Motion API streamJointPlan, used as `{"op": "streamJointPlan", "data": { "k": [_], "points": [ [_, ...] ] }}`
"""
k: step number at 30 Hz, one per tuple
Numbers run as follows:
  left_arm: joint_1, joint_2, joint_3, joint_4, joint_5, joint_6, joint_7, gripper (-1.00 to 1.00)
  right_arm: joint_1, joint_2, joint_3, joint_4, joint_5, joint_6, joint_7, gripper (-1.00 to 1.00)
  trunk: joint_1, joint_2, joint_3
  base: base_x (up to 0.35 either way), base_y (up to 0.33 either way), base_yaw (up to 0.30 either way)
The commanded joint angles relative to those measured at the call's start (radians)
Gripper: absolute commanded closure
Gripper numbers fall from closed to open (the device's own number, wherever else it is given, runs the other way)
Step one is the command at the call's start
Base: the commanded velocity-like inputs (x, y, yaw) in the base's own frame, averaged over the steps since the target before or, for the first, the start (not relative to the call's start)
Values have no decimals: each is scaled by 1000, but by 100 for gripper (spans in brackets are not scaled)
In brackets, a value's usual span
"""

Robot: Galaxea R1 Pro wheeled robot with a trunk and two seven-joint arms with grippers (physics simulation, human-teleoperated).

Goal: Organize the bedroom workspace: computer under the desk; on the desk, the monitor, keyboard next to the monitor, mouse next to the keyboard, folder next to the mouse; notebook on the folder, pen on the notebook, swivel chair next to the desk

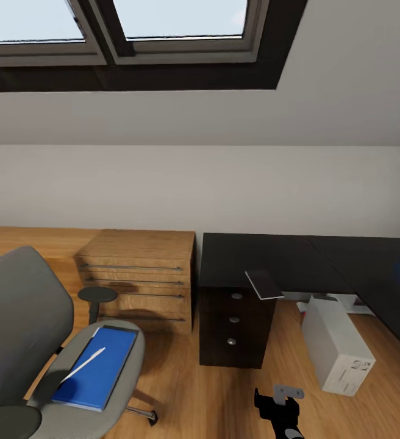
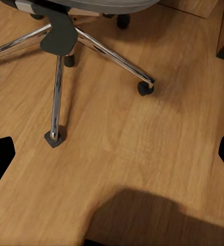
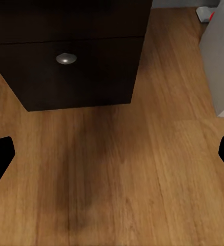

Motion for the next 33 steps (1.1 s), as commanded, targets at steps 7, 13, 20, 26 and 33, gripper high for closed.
{"op": "streamJointPlan", "data": {
  "k": [7, 13, 20, 26, 33],
  "points": [
    [-1, 0, -8, 1, 11, -2, -4, -100, -1, -1, -7, 2, 2, -5, 0, -100, 0, -1, -1, 34, 85, 1],
    [-1, 0, -8, 1, 11, -2, -4, -100, -1, -1, -7, 2, 2, -5, 0, -100, 0, -1, -1, 127, 147, 0],
    [-1, 0, -8, 1, 11, -2, -4, -100, -1, -1, -7, 2, 2, -5, 0, -100, 0, -1, -1, 40, 42, 0],
    [-1, 0, -8, 1, 11, -2, -4, -100, -1, -1, -7, 2, 2, -6, 0, -100, 0, -1, -1, 9, 116, 0],
    [-1, 0, -8, 1, 12, -2, -4, -100, -1, -1, -7, 2, 2, -6, 0, -100, 0, -1, -1, 2, 241, 0]
  ]
}}
